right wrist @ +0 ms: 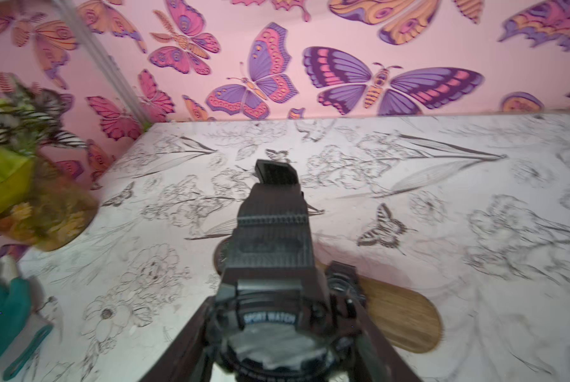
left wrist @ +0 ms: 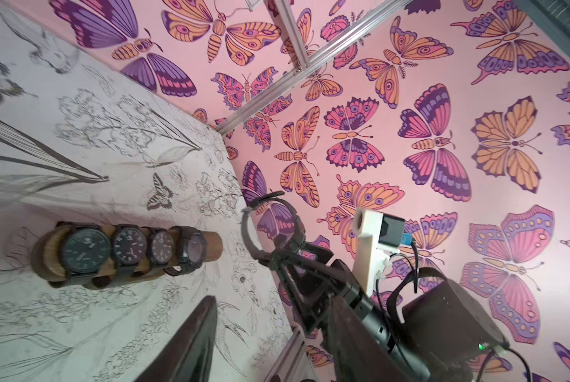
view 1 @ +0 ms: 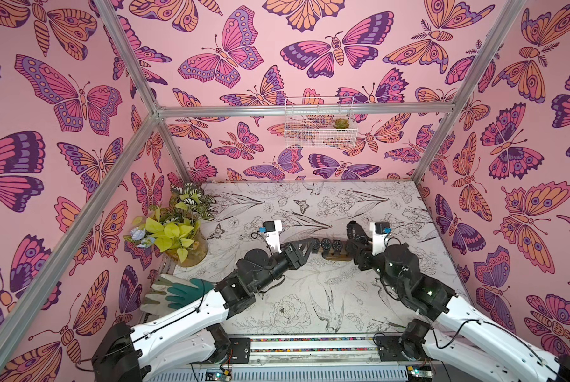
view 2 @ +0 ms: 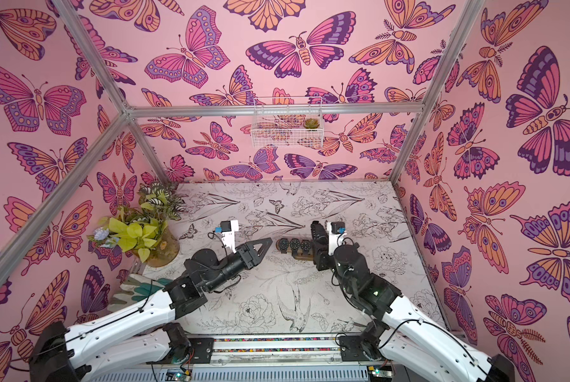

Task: Place watch on stand
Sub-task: Pick up the watch at the center of the board, then place the watch on the stand.

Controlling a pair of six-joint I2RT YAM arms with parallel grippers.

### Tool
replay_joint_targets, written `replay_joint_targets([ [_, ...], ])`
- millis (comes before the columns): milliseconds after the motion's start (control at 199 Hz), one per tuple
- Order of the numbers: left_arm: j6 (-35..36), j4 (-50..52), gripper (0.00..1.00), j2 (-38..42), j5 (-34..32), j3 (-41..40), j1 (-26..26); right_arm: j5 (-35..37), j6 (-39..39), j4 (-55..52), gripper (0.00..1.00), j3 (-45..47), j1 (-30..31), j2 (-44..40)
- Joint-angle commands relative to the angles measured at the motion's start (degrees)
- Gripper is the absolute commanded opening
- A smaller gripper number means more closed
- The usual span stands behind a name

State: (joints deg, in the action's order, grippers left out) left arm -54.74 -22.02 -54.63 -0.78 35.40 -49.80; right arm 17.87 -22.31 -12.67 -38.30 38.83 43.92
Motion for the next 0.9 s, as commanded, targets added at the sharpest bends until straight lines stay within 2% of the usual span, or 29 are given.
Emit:
replay_joint_targets([
  [0,8.7,13.5,0.59,0.1,0.1,3.7,4.8,-7.4,-1.9,-18.9,0.49,-6.5,-9.7,2.1],
  [116,11.3,18.1,0.59,-6.3,10.3,7.4,13.0,-12.9,-0.9,-26.8,0.51,-11.0,-19.5,7.4],
  [246,13.9,19.9,0.59,-16.5,19.9,11.9,17.9,-12.9,0.6,-32.1,0.51,-14.3,-24.8,13.2],
  [442,18.5,20.4,0.60,-28.2,21.6,15.9,18.9,-13.1,2.5,-32.4,0.51,-15.5,-28.6,19.7],
  [603,19.7,19.4,0.62,-32.8,23.3,17.8,19.2,-16.2,4.0,-32.1,0.51,-16.4,-29.2,26.2],
  [900,19.8,15.9,0.61,-39.0,28.2,19.4,19.2,-20.4,4.3,-32.0,0.51,-19.1,-30.0,32.1],
])
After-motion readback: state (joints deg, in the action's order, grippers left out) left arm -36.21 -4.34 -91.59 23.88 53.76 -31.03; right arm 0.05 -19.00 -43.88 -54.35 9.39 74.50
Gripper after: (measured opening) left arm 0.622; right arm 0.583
